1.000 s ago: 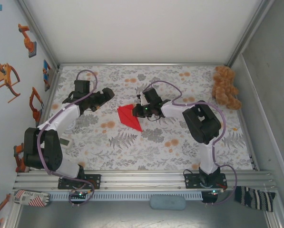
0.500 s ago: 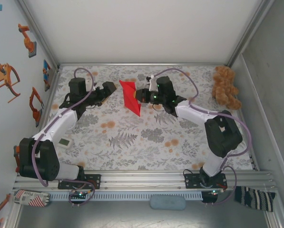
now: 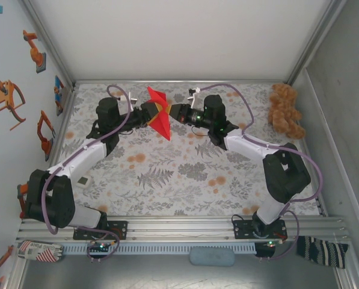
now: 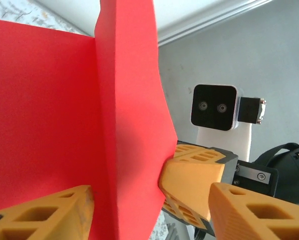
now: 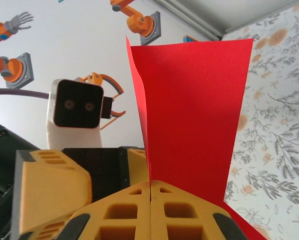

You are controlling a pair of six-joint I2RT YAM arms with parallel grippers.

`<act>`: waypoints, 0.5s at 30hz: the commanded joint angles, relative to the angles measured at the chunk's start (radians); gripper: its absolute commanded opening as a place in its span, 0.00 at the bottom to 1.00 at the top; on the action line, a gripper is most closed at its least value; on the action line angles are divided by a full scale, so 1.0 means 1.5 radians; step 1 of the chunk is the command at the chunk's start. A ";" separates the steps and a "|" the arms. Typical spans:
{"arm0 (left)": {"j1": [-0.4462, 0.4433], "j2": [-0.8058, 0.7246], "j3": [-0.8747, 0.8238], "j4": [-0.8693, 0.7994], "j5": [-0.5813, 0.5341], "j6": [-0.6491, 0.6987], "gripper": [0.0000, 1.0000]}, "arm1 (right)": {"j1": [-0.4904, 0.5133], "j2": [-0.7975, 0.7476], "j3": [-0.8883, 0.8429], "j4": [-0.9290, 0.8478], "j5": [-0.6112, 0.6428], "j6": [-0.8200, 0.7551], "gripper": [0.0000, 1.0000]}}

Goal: Fold a paper plane with a square sheet of paper (pick it up from the middle)
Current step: Turn over the paper at the center of the table.

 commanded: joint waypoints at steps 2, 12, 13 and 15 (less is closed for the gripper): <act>-0.001 0.021 0.003 0.073 0.039 -0.024 0.55 | -0.003 -0.023 -0.012 0.048 -0.011 0.026 0.00; 0.002 0.031 -0.016 0.194 0.101 -0.049 0.40 | -0.007 -0.033 -0.011 0.055 -0.014 0.047 0.00; 0.003 0.032 -0.017 0.194 0.101 -0.048 0.39 | -0.008 -0.035 -0.012 0.056 -0.014 0.046 0.00; 0.003 0.032 -0.018 0.194 0.101 -0.047 0.37 | -0.010 -0.039 -0.013 0.055 -0.014 0.048 0.00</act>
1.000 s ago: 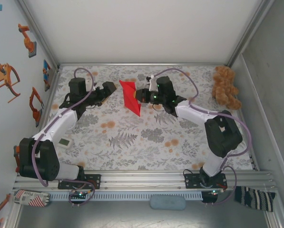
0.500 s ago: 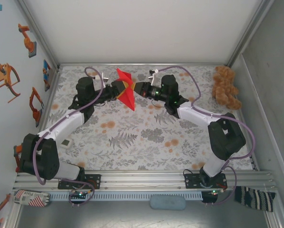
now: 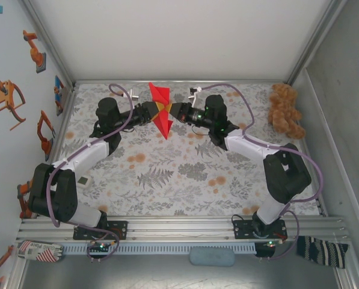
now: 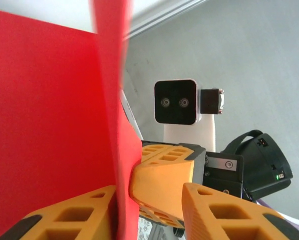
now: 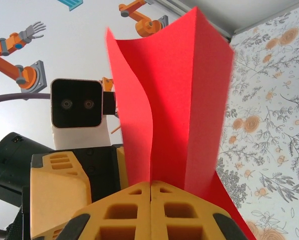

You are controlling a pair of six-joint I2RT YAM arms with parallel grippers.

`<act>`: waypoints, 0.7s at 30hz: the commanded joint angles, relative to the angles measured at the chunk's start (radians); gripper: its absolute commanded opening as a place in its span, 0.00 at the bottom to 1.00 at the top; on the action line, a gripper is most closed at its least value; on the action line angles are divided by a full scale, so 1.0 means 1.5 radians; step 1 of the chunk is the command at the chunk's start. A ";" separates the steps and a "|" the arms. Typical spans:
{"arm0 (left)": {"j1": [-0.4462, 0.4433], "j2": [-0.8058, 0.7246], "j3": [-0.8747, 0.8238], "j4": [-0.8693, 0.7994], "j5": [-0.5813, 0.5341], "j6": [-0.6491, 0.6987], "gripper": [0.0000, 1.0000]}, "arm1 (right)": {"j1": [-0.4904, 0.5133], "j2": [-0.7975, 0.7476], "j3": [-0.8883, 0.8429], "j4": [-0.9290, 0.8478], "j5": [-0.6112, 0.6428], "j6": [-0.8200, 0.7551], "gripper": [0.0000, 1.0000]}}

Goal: Fold a paper plane with a square sheet of paper (pick it up from the middle)
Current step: Turn over the paper at the center of the table.

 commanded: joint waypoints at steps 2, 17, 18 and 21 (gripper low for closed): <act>0.004 0.001 -0.008 0.040 0.025 -0.003 0.35 | -0.009 -0.037 -0.010 0.030 -0.009 0.012 0.00; 0.016 0.008 -0.019 0.069 0.020 0.001 0.16 | -0.011 -0.044 -0.013 0.030 -0.017 0.020 0.04; 0.015 0.008 -0.020 0.071 0.019 0.002 0.15 | -0.011 -0.045 -0.015 0.030 -0.016 0.020 0.05; 0.017 0.008 -0.020 0.070 0.015 0.009 0.12 | -0.016 -0.050 -0.020 0.020 -0.011 0.019 0.09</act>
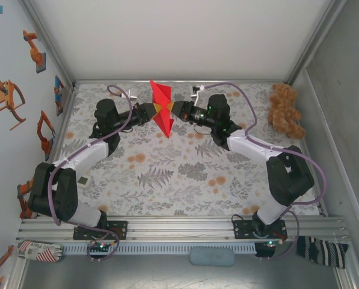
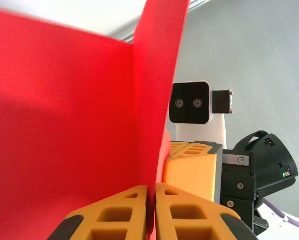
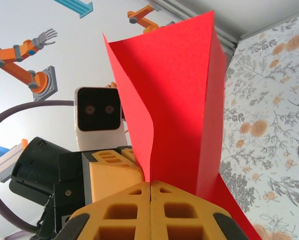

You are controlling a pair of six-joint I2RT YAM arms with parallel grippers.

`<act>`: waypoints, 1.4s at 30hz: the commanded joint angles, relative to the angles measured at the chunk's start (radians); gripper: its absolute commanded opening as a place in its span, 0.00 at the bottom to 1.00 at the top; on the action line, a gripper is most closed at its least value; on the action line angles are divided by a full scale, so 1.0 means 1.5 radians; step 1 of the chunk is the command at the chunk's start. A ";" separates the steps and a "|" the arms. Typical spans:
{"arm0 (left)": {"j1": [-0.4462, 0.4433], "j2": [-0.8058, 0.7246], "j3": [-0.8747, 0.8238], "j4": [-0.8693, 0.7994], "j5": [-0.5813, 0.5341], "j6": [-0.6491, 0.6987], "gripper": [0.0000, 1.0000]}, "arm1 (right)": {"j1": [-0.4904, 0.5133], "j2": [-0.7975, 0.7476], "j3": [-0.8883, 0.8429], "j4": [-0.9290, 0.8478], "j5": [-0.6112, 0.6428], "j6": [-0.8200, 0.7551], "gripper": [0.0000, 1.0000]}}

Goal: Fold a paper plane with a square sheet of paper (pick it up from the middle)
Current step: Turn over the paper at the center of the table.

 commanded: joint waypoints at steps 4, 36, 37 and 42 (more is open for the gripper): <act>0.010 -0.003 -0.006 0.008 -0.001 0.035 0.10 | -0.020 -0.058 -0.029 -0.033 0.020 -0.023 0.22; -0.228 0.269 0.415 -0.938 -1.056 0.649 0.09 | -0.038 -0.278 -0.063 -0.595 0.527 -0.331 0.35; -0.234 0.298 0.431 -0.950 -1.082 0.652 0.08 | -0.041 -0.283 -0.068 -0.595 0.530 -0.329 0.34; -0.257 0.400 0.482 -0.973 -1.157 0.662 0.09 | -0.051 -0.314 -0.086 -0.612 0.549 -0.329 0.34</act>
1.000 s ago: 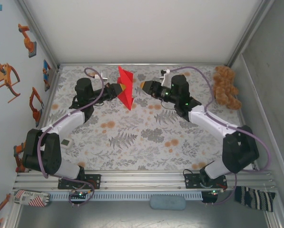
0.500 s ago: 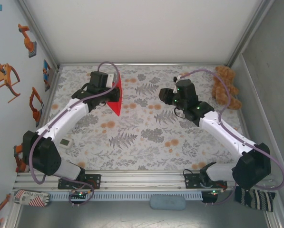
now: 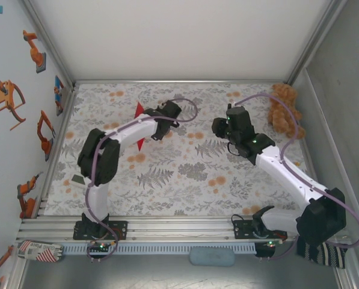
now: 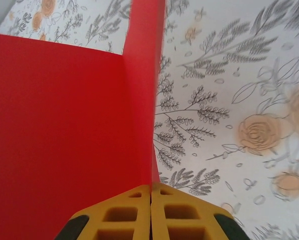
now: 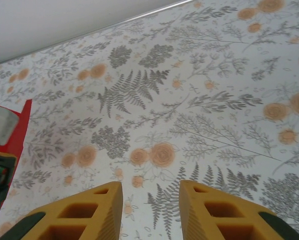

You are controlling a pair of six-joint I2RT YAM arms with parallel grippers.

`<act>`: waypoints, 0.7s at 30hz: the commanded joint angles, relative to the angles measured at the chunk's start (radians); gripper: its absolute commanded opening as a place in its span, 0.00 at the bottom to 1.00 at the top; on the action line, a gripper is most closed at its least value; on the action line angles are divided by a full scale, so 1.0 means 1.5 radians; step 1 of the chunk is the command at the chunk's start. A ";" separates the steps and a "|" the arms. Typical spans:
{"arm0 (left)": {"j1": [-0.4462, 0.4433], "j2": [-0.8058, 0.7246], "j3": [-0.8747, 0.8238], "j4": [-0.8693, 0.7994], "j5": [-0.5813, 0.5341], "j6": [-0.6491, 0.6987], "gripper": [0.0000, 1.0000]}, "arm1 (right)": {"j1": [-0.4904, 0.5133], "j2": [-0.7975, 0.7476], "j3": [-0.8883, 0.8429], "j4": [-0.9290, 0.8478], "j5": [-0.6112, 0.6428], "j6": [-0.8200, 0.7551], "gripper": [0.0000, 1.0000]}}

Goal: Fold a paper plane with a square sheet of paper (pick it up from the middle)
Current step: Turn over the paper at the center of the table.

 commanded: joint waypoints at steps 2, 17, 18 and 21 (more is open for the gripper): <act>-0.015 0.055 0.044 -0.054 -0.109 0.027 0.09 | -0.013 -0.037 -0.013 -0.020 0.039 0.000 0.34; -0.034 0.171 0.113 -0.075 0.001 -0.045 0.17 | -0.030 -0.025 -0.024 -0.039 0.018 0.023 0.33; -0.036 0.171 0.114 -0.076 0.011 -0.051 0.19 | -0.030 -0.022 -0.023 -0.039 0.016 0.025 0.33; -0.036 0.170 0.120 -0.083 0.052 -0.074 0.22 | -0.030 -0.012 -0.018 -0.039 0.009 0.029 0.33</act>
